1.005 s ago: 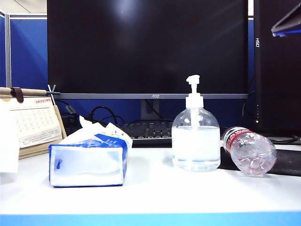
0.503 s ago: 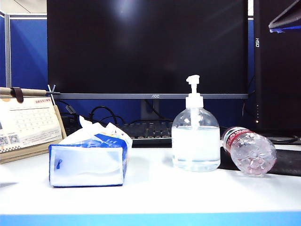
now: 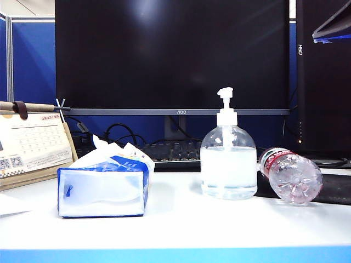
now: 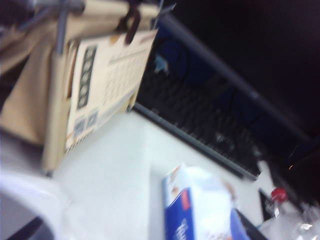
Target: Pull out a tissue from the tissue dispenser, then press the switch of the alcohol sanitizer bottle to drop some sanitizer on the paper tissue, and finally place the treated tissue on the table.
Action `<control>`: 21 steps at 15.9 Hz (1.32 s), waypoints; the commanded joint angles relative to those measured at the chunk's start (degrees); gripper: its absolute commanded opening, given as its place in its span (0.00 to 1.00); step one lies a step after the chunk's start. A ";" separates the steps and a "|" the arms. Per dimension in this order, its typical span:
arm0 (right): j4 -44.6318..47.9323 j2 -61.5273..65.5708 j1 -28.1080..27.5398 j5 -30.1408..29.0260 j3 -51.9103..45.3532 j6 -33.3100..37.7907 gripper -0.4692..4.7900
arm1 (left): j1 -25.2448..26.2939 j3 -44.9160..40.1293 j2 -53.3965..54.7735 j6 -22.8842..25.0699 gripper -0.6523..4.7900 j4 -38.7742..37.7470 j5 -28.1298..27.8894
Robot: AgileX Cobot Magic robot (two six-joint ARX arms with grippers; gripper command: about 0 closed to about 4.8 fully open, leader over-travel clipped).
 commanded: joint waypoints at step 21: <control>-0.22 -0.22 0.13 -1.03 0.24 1.77 0.09 | 0.07 15.28 -0.46 15.41 0.11 -20.13 11.41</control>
